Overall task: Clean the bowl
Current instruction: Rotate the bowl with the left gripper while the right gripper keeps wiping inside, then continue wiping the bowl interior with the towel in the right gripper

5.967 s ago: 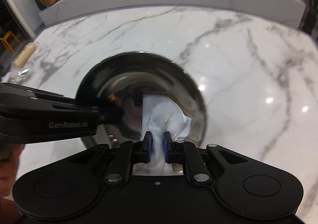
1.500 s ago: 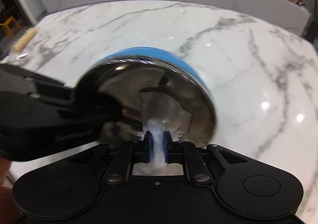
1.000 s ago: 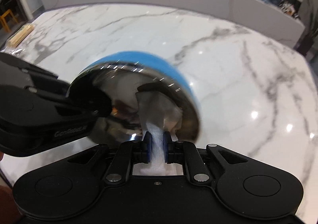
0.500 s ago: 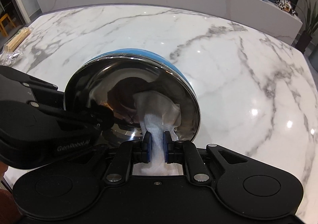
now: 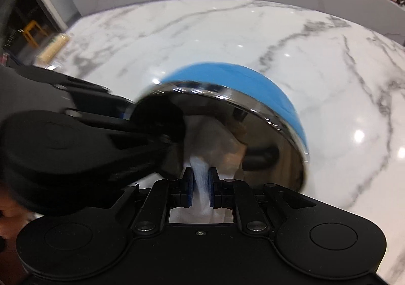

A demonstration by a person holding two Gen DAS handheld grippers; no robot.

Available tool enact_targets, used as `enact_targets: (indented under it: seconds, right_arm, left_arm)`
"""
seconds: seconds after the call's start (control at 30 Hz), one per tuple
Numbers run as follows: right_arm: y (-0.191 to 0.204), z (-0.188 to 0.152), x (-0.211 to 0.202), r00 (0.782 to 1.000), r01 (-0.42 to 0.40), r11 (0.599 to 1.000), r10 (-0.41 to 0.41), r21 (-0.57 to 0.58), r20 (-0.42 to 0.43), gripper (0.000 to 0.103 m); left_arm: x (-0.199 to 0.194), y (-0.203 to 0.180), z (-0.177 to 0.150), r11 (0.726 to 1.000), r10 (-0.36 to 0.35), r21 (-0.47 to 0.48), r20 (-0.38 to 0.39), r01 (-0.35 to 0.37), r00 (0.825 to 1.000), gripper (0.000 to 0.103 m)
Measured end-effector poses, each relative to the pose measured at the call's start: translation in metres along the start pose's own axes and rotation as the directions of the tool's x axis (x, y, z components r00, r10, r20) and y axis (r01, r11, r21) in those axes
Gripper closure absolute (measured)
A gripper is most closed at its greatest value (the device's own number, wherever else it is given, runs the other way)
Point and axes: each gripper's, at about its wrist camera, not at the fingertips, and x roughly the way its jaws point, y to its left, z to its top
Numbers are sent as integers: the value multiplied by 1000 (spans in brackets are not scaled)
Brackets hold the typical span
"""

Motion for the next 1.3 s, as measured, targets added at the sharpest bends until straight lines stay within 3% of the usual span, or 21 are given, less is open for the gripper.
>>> enact_targets:
  seconds: [0.2,0.3,0.77,0.97,1.3]
  right_arm:
    - [1,0,-6,990,142,989,-140,-49,32,94]
    - [-2,-1,-9,986,159,986,-157,-38,49,94]
    - [-9,2,-8,984,168,986,-167,-11,63,94]
    - [-8,2,-9,983,175,984,-174,-11,61,94]
    - [-9,5,-23,983,144,989,-146,31,109,94]
  left_arm:
    - [2,0,0,1000,12,8,-4,-12,1000,92]
    - [2,0,0,1000,11,6,-3,-11,1000,92]
    - [17,7,0,998,-38,-59,-41,36,998,85]
    - [12,14,1,991,-84,-111,-21,81,996,92]
    - [8,21,7,988,-63,-143,-3,62,998,94]
